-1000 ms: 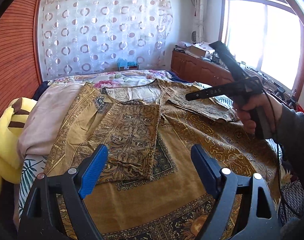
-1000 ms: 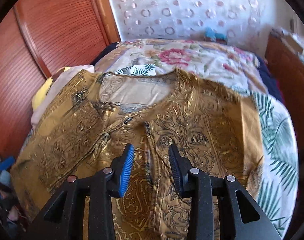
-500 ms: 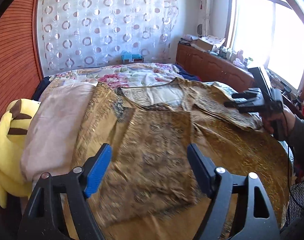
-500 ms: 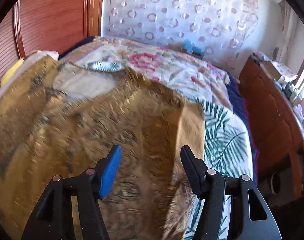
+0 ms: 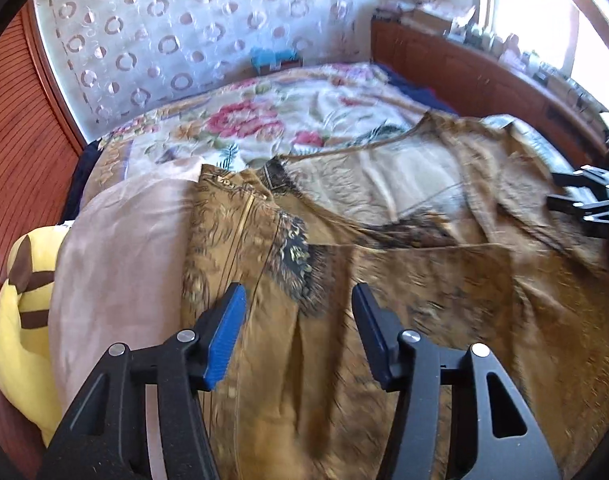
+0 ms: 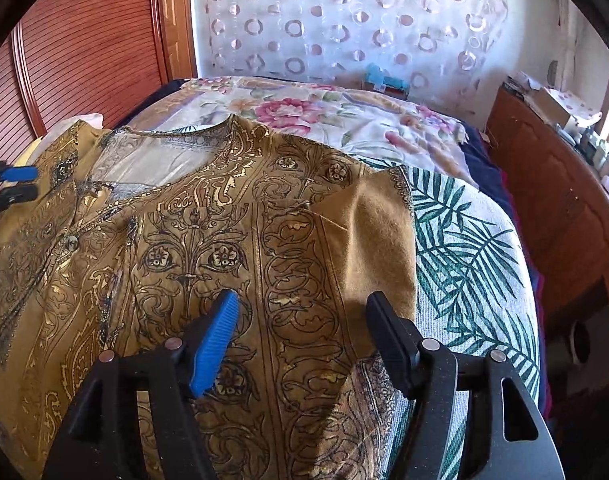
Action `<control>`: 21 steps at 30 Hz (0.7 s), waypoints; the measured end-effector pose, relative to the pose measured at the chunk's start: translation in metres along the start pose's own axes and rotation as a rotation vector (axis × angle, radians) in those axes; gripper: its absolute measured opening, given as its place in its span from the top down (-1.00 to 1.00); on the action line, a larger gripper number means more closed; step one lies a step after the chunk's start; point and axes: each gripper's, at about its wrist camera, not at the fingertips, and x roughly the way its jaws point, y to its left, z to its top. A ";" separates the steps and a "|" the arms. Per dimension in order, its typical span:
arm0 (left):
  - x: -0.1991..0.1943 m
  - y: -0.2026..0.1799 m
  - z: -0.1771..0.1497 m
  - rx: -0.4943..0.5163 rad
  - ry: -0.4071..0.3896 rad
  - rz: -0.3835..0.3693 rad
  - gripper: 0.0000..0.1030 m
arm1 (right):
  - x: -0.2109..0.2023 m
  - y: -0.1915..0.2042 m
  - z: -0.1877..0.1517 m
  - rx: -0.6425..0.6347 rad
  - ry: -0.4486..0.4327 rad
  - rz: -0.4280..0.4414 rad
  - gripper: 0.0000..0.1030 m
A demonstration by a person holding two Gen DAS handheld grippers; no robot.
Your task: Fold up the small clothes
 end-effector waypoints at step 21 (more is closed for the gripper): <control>-0.062 0.075 0.020 -0.100 -0.154 0.122 0.95 | -0.002 0.003 0.001 0.002 -0.003 -0.006 -0.36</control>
